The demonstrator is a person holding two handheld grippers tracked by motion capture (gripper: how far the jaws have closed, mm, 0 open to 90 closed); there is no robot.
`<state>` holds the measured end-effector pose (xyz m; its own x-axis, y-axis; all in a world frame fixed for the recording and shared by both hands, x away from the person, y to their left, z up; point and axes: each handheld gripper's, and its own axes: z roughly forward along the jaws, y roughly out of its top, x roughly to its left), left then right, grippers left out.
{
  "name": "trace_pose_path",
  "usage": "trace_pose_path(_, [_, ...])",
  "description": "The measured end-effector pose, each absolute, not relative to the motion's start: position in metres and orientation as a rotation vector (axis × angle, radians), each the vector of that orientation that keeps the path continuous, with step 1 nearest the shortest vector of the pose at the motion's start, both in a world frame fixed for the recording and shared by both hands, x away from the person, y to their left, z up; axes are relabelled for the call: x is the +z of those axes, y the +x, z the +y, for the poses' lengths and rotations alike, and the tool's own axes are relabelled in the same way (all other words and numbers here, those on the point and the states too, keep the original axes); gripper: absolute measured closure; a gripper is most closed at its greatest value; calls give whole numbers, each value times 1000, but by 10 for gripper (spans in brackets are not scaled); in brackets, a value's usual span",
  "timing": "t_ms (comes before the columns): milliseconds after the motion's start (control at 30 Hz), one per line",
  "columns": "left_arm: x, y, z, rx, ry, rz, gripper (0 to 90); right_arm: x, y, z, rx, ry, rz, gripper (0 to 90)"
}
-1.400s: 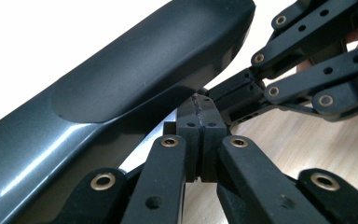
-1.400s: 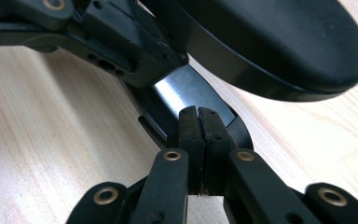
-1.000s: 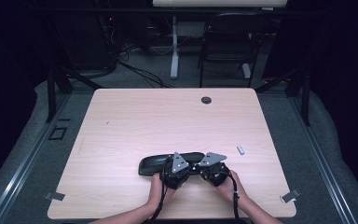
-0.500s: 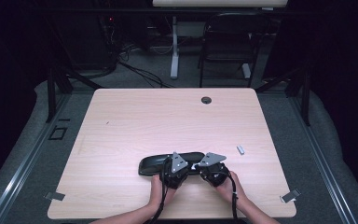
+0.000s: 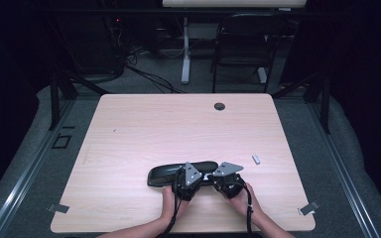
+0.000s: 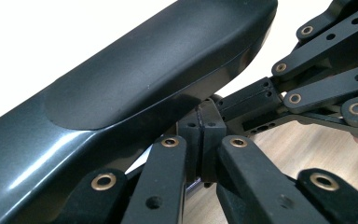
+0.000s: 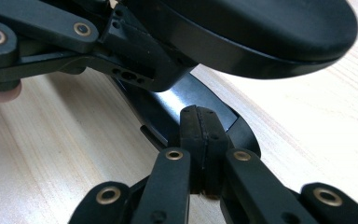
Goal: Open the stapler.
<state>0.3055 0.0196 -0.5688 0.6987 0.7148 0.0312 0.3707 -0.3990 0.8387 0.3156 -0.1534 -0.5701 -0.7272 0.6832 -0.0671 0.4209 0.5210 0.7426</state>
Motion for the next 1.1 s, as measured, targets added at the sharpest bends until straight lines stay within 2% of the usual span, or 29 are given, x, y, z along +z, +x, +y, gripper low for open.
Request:
trace_pose_path(133, [-567,302,16,517,2035,784,900,-570,316,-154,1031,910,2421,900])
trace_pose_path(400, [-568,305,15,481,2008,801,900,-571,316,-154,1051,927,2409,900])
trace_pose_path(700, [-568,303,14,510,2018,805,900,-570,314,-152,1030,921,2403,900])
trace_pose_path(1100, [-569,307,12,460,2005,806,900,-574,313,-155,1092,965,2377,900])
